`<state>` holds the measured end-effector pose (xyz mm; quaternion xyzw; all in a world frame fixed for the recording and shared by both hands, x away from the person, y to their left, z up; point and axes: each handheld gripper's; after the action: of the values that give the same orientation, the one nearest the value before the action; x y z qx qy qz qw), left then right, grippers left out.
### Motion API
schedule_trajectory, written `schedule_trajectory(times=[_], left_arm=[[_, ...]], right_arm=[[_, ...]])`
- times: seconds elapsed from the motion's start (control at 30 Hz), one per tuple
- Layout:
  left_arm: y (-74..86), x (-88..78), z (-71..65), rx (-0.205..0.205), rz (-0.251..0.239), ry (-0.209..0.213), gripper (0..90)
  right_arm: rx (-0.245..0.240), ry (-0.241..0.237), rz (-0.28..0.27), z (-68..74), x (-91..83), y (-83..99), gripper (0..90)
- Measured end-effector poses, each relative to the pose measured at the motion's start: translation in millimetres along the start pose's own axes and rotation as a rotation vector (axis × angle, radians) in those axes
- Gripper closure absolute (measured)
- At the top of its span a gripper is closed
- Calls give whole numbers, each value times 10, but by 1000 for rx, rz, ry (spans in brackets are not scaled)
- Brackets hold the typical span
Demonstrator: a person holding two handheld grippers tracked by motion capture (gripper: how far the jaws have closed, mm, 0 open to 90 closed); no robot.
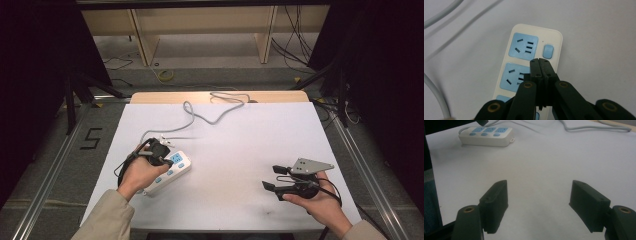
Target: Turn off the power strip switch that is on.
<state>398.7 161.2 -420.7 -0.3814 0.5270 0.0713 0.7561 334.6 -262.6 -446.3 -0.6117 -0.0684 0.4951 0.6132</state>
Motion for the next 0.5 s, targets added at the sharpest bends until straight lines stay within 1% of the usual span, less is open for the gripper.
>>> schedule_trajectory(times=[0.17, 0.3, 0.37, 0.5], left_arm=[[10, -18, 3, 0, -50, -21, 899], [18, -40, 5, 6, -86, -24, 898], [25, -47, 1, 1, -106, -27, 898], [39, -60, -6, 9, -143, -42, 898]], right_arm=[[2, 0, 1, 0, -1, 0, 310], [0, 0, 1, -1, -3, -1, 310], [-1, 0, 1, 0, -2, 0, 310], [1, 1, 1, 1, -4, 0, 310]])
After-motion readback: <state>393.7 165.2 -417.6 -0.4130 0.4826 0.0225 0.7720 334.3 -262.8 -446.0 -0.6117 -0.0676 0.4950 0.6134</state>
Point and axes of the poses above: each handheld gripper's, and its own axes: x roughly forward along the jaws, y roughly out of its underside, z roughly to its left, and after that the axes turned 11 degrees about x, right-handed
